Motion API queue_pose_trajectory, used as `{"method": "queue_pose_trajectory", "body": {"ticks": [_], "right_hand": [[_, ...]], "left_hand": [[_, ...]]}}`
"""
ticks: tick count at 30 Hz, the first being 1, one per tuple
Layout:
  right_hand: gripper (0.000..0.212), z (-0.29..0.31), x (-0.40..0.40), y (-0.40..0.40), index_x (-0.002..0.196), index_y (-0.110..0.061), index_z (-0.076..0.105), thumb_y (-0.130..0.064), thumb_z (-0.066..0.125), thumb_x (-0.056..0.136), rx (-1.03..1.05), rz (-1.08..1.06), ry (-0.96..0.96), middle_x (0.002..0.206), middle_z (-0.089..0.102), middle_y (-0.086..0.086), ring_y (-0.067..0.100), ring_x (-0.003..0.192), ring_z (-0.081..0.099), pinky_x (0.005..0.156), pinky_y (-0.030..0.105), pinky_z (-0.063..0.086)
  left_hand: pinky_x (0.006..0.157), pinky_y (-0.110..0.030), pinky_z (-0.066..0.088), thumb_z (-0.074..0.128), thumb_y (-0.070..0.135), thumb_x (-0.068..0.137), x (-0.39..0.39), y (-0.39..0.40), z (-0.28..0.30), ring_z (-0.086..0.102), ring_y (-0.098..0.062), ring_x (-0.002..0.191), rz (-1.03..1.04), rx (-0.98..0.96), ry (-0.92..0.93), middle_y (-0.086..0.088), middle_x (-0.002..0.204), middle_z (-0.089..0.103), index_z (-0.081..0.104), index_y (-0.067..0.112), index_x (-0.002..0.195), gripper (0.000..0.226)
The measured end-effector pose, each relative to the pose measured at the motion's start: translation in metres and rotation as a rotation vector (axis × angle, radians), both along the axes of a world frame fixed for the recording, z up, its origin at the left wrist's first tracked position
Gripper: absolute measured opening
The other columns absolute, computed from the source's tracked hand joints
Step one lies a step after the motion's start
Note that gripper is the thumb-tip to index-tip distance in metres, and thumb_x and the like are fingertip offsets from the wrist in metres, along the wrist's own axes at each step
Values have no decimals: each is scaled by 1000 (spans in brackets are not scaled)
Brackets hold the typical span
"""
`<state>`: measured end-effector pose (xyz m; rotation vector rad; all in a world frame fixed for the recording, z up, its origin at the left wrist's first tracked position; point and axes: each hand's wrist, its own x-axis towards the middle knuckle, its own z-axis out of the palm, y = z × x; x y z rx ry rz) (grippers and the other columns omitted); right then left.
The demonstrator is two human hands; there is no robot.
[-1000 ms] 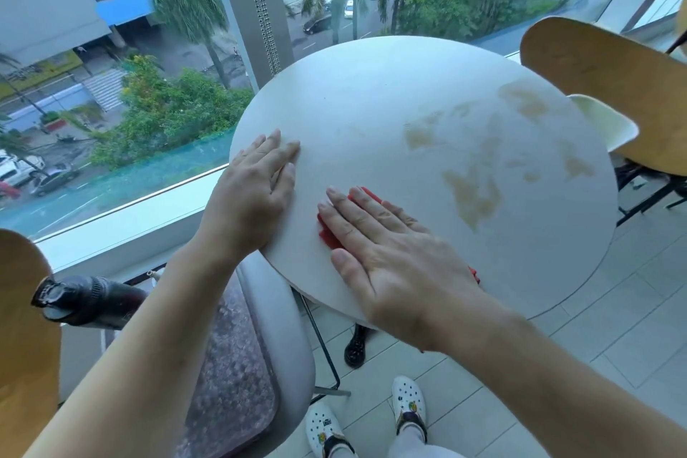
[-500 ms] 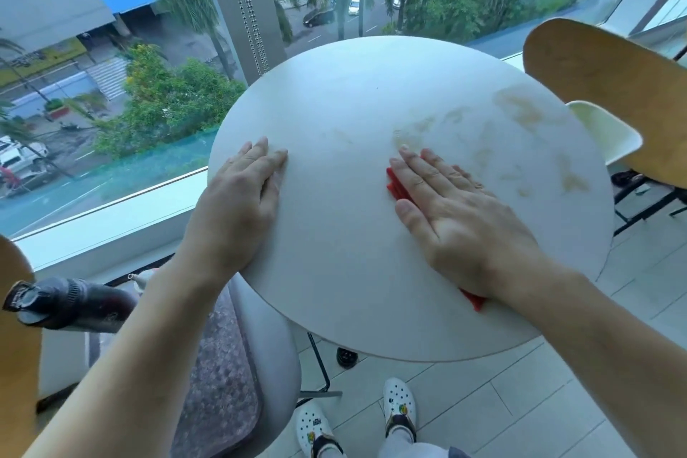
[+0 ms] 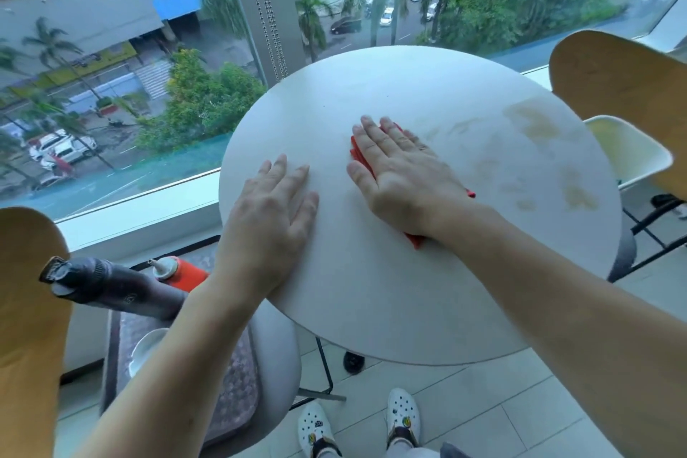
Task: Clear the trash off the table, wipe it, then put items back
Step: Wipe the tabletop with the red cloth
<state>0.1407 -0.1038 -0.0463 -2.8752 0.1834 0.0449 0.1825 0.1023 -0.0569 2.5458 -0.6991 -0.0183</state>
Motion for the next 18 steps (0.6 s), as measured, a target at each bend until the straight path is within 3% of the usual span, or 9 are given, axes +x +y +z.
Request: {"method": "queue_pose_trajectory", "body": {"ticks": [6,11,18], "right_hand": [[65,2,-20,13,162,-24,5,-53,14,104,39,112,-36,169,-7,-8,7,153,-10,124,29,-9],[51,4,-47,16,146,-25,30,-53,27,104,194,164,-97,169,9,-6,6,154,1,123,26,-3],[58,9,-92,2,158,-30,17,-53,22,105,152,222,-34,168,1,-14,0,152,-8,123,24,-6]], "left_hand": [[122,-32,17,54,39,101,-2,-3,1,24,-17,153,20,9,-15,-2,163,34,49,25,149,50],[122,-31,17,54,40,101,-5,-3,3,25,-14,153,32,19,-20,0,162,35,49,28,149,49],[123,-29,16,54,39,101,-9,-4,5,25,-10,152,62,2,-9,3,162,36,51,30,148,47]]}}
